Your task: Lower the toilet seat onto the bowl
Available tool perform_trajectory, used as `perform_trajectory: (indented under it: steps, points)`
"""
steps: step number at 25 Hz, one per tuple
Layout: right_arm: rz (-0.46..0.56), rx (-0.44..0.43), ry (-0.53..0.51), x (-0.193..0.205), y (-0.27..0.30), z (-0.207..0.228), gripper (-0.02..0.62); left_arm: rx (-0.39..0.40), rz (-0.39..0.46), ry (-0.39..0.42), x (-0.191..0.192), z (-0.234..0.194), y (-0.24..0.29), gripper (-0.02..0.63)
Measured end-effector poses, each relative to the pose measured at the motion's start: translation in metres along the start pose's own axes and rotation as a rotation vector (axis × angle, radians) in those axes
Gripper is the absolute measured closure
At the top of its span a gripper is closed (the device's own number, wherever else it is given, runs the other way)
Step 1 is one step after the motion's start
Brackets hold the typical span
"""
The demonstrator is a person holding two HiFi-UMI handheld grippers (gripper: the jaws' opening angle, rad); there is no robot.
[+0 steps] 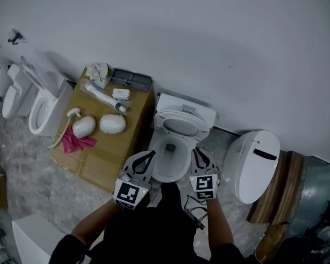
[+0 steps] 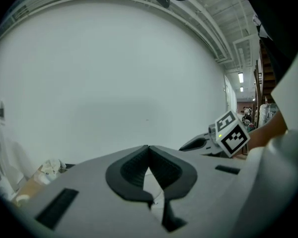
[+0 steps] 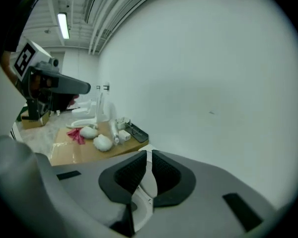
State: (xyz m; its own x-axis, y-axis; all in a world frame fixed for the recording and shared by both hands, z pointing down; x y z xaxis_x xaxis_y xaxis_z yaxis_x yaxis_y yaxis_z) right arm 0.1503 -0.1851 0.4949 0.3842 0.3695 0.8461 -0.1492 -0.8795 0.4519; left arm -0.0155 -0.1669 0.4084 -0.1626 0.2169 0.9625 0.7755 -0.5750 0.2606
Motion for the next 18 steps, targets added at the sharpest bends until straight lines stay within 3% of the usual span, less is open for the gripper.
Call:
perform_trajectory:
  steps: [4, 11, 18]
  points:
    - [-0.082, -0.022, -0.102, 0.023, 0.069, 0.020, 0.505, 0.017, -0.025, -0.019, 0.007, -0.012, 0.033, 0.597]
    - [-0.212, -0.006, -0.258, 0.073, 0.165, 0.042, 0.500, 0.024, -0.066, -0.043, 0.025, -0.032, 0.068, 0.597]
    - [-0.282, -0.022, -0.463, 0.111, 0.209, 0.041, 0.500, 0.006, -0.095, -0.083, 0.037, -0.049, 0.079, 0.597]
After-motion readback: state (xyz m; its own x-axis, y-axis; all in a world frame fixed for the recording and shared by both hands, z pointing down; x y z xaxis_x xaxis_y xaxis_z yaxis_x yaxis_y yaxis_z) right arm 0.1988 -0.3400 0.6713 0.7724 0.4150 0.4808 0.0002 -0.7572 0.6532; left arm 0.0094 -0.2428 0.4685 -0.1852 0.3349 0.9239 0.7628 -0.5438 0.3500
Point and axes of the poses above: the fingertips, and each gripper's own axes: y forward along the fingers, z to its right, x out of its underside, the point moved 2 cm from there along -y, backward along the fingers, and after that the axes turned 14 degrees about x, right-handed, at the moved point
